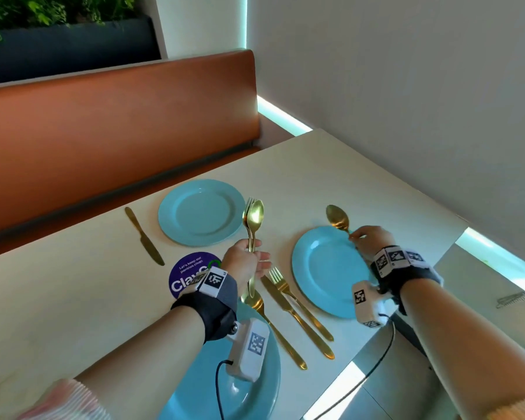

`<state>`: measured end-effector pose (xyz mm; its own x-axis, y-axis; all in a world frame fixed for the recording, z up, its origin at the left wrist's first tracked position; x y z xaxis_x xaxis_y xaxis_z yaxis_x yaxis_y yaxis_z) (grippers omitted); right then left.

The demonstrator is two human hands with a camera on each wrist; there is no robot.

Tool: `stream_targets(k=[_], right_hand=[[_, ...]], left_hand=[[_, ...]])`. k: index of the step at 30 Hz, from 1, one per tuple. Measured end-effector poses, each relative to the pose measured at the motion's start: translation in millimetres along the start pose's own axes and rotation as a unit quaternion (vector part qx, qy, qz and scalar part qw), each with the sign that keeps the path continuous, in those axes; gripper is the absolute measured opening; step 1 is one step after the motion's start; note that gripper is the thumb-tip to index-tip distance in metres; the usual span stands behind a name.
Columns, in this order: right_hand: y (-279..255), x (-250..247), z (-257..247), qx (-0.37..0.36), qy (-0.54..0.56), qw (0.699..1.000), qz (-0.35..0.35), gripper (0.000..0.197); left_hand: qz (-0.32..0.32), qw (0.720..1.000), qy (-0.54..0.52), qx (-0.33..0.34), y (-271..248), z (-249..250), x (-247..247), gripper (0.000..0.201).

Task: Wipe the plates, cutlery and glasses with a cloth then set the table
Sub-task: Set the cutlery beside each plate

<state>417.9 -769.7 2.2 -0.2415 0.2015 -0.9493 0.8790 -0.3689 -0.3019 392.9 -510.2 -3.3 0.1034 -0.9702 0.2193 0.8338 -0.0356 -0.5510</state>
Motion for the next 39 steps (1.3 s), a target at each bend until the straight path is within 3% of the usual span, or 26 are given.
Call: stream_targets(k=[5, 9, 19, 29, 39], right_hand=[[39.4, 5.7, 50.0, 0.052, -0.130, 0.990, 0.001, 0.030], [62.7, 17.2, 68.7, 0.078, -0.151, 0.985, -0.012, 0.029], [91.7, 41.9, 85.4, 0.093, -0.120, 0.988, -0.037, 0.021], [117.2, 51.4, 75.8, 0.106, -0.094, 0.990, 0.012, 0.017], [113.0, 46.5, 67.7, 0.130, -0.075, 0.989, 0.012, 0.019]], left_hand=[[-0.008, 1.000, 0.003, 0.002, 19.0, 2.7, 14.9, 0.021], [-0.006, 1.000, 0.014, -0.001, 32.3, -2.1, 21.4, 0.023], [-0.019, 1.000, -0.006, -0.022, 49.7, -9.9, 22.6, 0.022], [-0.012, 1.000, -0.004, -0.020, 60.4, -14.0, 16.6, 0.022], [-0.002, 1.000, -0.017, -0.014, 63.7, -13.0, 10.1, 0.022]])
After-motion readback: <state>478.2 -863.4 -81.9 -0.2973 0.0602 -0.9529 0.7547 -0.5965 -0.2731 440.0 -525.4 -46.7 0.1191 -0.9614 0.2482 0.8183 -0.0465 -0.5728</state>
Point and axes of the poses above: each hand's wrist, its own y-axis towards the middle knuckle, its own x-axis out of the palm, z = x × y, the point moved 1 cm from there along y, towards the middle knuckle, and after that the axes turned 11 degrees about -y, right-handed, at the moved point
